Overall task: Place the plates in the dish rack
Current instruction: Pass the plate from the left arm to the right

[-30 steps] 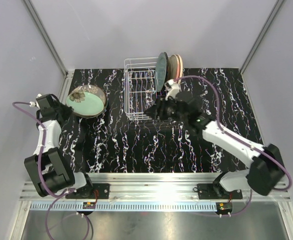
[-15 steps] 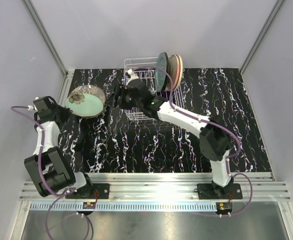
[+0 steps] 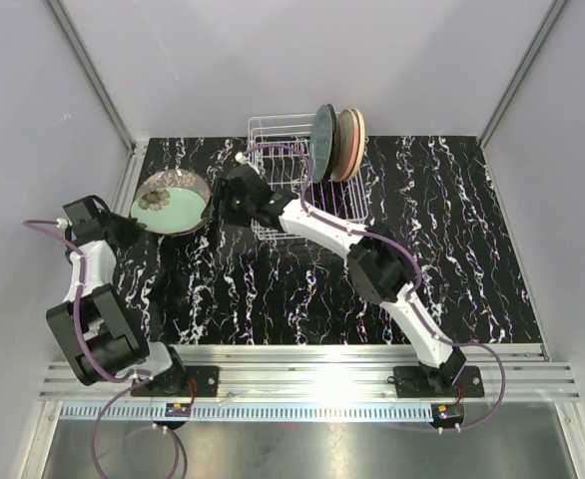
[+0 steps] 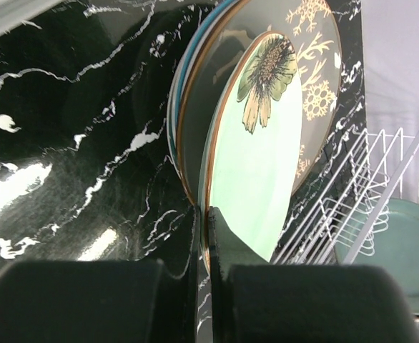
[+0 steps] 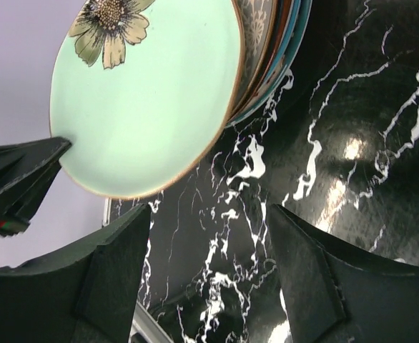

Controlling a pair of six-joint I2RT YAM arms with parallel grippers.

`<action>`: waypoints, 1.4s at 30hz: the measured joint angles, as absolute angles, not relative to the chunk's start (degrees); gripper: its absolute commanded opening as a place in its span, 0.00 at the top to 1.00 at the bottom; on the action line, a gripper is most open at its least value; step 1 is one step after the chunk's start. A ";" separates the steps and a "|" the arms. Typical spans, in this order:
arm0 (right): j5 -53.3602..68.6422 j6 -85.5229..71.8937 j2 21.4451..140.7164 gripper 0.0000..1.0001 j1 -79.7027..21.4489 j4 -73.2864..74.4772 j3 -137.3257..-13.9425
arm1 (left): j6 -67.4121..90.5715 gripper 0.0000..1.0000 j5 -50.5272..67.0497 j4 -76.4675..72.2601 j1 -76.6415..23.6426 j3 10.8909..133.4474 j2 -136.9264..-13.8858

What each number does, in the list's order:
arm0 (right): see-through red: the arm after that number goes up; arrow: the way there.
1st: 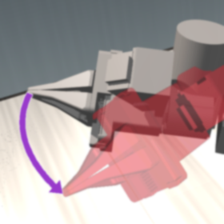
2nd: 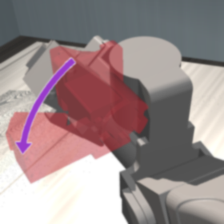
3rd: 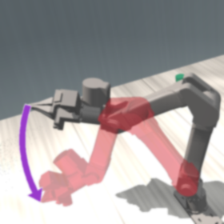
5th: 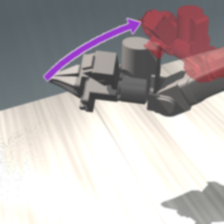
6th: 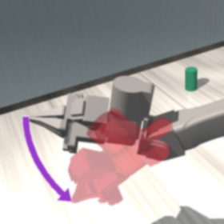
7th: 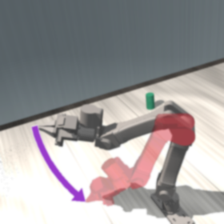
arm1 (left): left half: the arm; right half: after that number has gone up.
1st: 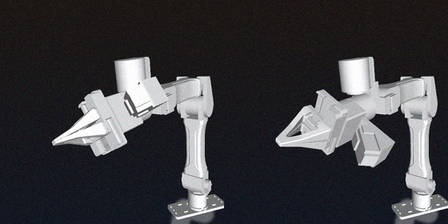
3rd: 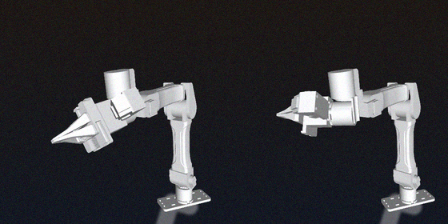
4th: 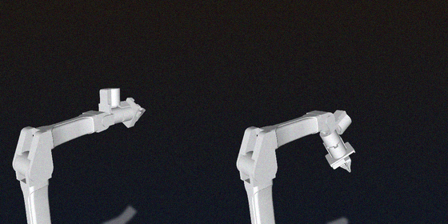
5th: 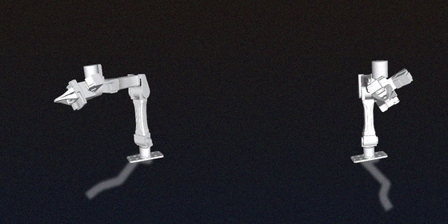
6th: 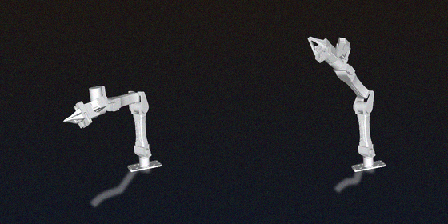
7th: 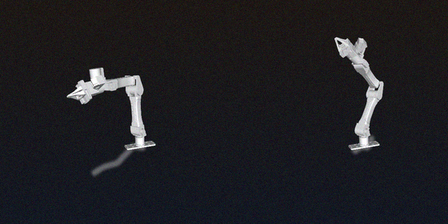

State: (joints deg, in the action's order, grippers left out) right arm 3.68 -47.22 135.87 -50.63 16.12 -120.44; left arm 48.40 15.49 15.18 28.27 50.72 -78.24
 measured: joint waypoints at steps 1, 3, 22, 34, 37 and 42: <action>3.68 -47.24 137.05 0.26 -50.63 16.97 -121.93 | 48.62 1.00 15.99 15.20 28.29 50.72 -78.39; 3.68 -47.27 139.31 0.26 -50.63 17.65 -125.03 | 49.17 1.00 16.67 15.20 28.32 50.72 -78.50; 7.07 -51.31 149.82 0.32 -49.58 18.63 -136.20 | 52.12 1.00 22.55 15.14 28.64 49.39 -79.68; 8.51 -51.48 151.48 0.57 -48.27 15.40 -138.43 | 51.66 1.00 25.30 14.00 28.91 47.77 -79.96; 8.64 -51.29 151.65 0.65 -47.99 15.33 -138.43 | 51.44 1.00 25.54 13.34 28.97 47.22 -80.01; 8.73 -50.68 151.81 0.79 -47.66 15.33 -138.43 | 50.70 1.00 25.96 12.99 29.10 46.94 -80.03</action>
State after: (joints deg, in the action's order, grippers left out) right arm 8.73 -50.68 151.81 -47.66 15.33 -138.43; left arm 50.70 25.96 12.99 29.10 46.94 -80.03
